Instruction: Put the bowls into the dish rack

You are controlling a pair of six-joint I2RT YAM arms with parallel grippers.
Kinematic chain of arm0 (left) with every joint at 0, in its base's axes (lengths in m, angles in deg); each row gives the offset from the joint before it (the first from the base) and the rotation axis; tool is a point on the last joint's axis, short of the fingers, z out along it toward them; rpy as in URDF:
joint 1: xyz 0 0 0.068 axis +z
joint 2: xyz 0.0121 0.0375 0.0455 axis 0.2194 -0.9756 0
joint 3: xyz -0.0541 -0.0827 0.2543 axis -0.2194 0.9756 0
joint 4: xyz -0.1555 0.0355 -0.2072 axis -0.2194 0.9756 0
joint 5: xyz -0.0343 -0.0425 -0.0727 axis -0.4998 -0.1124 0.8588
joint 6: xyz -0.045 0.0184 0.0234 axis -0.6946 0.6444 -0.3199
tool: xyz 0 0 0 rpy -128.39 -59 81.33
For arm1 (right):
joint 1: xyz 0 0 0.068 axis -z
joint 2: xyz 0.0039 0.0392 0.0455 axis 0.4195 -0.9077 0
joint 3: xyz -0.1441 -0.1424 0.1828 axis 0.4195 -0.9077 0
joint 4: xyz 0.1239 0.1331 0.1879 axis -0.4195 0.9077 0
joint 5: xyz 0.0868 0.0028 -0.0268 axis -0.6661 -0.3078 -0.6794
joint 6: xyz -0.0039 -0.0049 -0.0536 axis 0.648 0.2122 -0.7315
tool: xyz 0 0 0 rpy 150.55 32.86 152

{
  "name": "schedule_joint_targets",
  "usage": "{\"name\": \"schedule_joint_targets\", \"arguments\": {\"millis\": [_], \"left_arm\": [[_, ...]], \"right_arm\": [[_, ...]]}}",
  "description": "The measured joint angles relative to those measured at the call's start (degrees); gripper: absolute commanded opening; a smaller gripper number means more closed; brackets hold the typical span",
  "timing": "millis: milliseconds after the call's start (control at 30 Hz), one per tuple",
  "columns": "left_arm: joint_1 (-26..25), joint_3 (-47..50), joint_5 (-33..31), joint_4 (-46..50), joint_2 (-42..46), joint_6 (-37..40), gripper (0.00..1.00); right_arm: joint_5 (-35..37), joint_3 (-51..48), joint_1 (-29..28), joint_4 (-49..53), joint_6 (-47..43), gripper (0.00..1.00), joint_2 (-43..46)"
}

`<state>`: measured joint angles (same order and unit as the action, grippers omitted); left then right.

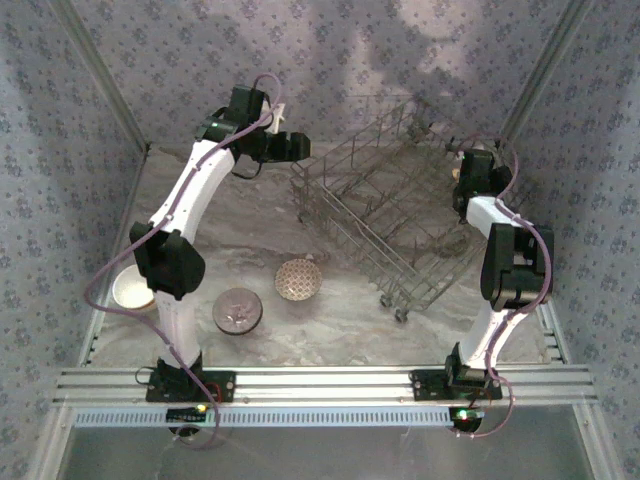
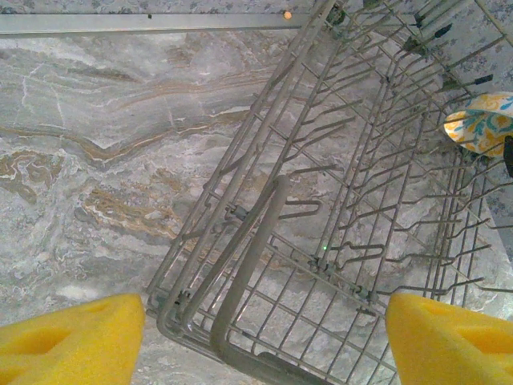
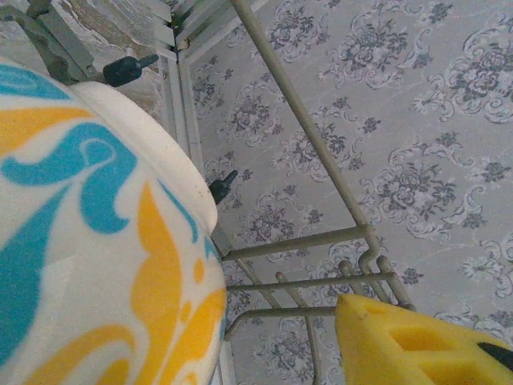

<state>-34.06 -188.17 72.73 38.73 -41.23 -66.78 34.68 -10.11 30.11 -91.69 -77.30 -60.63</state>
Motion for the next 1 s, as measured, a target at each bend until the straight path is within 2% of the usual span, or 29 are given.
{"name": "schedule_joint_targets", "arguments": {"millis": [400, 1000], "left_arm": [[0.0, 0.0, 0.0, 0.0, 0.0, 0.0, 0.79], [0.0, 0.0, 0.02, 0.0, -0.07, -0.02, 0.79]], "right_arm": [[-1.09, 0.0, 1.18, 3.1, 1.75, 0.67, 2.1], [-6.29, 1.49, 2.23, 11.19, 3.39, 0.73, 4.22]]}}
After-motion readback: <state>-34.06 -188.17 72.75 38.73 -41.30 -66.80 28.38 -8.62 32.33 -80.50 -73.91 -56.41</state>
